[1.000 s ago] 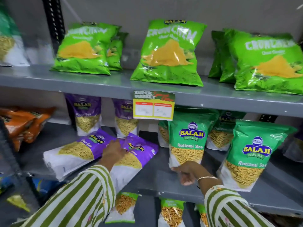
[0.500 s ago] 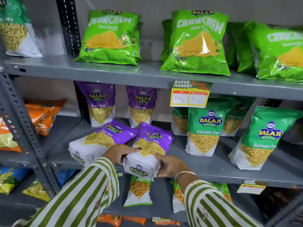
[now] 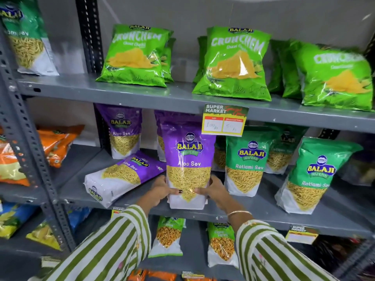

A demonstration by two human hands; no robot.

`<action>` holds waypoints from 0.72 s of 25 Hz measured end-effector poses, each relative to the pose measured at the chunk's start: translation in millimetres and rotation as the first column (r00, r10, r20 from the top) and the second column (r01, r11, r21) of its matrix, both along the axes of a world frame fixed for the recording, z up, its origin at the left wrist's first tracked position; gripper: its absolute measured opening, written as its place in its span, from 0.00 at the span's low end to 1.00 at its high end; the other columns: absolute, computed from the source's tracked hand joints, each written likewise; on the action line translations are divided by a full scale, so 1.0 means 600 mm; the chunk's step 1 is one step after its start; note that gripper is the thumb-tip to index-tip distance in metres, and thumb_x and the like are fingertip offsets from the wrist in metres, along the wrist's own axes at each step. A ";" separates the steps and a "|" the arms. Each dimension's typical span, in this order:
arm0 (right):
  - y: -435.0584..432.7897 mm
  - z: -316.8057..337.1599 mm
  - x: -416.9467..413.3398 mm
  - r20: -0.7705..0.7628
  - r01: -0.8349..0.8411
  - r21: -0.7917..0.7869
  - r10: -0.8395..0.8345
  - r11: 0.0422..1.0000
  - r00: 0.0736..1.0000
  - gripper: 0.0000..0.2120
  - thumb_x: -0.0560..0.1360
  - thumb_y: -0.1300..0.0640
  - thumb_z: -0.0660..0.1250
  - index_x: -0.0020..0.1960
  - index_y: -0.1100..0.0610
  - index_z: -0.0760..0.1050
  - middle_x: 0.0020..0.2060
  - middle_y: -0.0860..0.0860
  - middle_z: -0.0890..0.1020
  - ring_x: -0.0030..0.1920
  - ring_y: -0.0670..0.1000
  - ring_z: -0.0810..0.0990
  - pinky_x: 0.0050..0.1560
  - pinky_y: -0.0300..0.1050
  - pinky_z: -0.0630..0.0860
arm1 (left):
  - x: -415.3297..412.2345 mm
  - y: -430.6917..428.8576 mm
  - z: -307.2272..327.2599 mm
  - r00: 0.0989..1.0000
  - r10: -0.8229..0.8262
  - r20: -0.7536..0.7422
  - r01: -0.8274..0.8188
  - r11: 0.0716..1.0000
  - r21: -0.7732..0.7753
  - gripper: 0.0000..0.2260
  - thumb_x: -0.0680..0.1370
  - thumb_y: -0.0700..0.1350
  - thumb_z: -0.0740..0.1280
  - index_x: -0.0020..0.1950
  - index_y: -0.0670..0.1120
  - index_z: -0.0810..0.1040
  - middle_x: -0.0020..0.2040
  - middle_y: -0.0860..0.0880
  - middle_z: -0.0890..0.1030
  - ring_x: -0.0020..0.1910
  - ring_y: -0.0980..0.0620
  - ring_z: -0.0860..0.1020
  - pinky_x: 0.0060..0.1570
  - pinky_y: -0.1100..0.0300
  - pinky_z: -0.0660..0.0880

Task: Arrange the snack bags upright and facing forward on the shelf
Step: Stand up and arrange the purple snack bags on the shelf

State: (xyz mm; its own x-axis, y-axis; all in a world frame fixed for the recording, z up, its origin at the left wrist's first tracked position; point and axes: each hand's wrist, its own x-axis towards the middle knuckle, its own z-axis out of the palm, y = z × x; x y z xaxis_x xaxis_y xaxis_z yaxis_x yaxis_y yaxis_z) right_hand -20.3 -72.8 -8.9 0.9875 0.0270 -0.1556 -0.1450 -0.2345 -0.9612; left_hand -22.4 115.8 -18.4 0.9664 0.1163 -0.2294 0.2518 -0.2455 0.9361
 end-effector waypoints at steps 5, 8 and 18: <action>0.009 -0.002 0.010 0.055 0.018 -0.006 -0.018 1.000 0.998 0.33 0.61 0.67 0.78 0.62 0.65 0.69 0.61 0.61 0.78 0.61 0.60 0.76 0.63 0.61 0.73 | 0.006 0.005 0.004 0.997 0.048 0.063 -0.051 0.998 0.037 0.27 0.64 0.33 0.76 0.60 0.34 0.70 0.62 0.37 0.77 0.62 0.41 0.76 0.62 0.46 0.73; 0.009 0.000 0.026 0.112 0.028 -0.034 -0.024 0.999 0.993 0.34 0.61 0.67 0.78 0.63 0.64 0.69 0.61 0.61 0.78 0.62 0.59 0.76 0.63 0.58 0.73 | 0.023 0.002 0.004 0.992 0.066 0.108 -0.074 0.995 0.070 0.24 0.64 0.33 0.76 0.56 0.36 0.71 0.60 0.37 0.78 0.60 0.42 0.77 0.60 0.48 0.74; 0.030 -0.044 0.147 0.233 0.105 -0.133 -0.072 0.985 0.970 0.34 0.60 0.69 0.78 0.62 0.66 0.67 0.58 0.60 0.80 0.50 0.48 0.74 0.44 0.34 0.67 | 0.150 0.010 -0.037 0.973 0.092 0.211 -0.141 0.963 0.230 0.29 0.62 0.35 0.76 0.60 0.40 0.71 0.59 0.41 0.80 0.55 0.46 0.78 0.50 0.57 0.74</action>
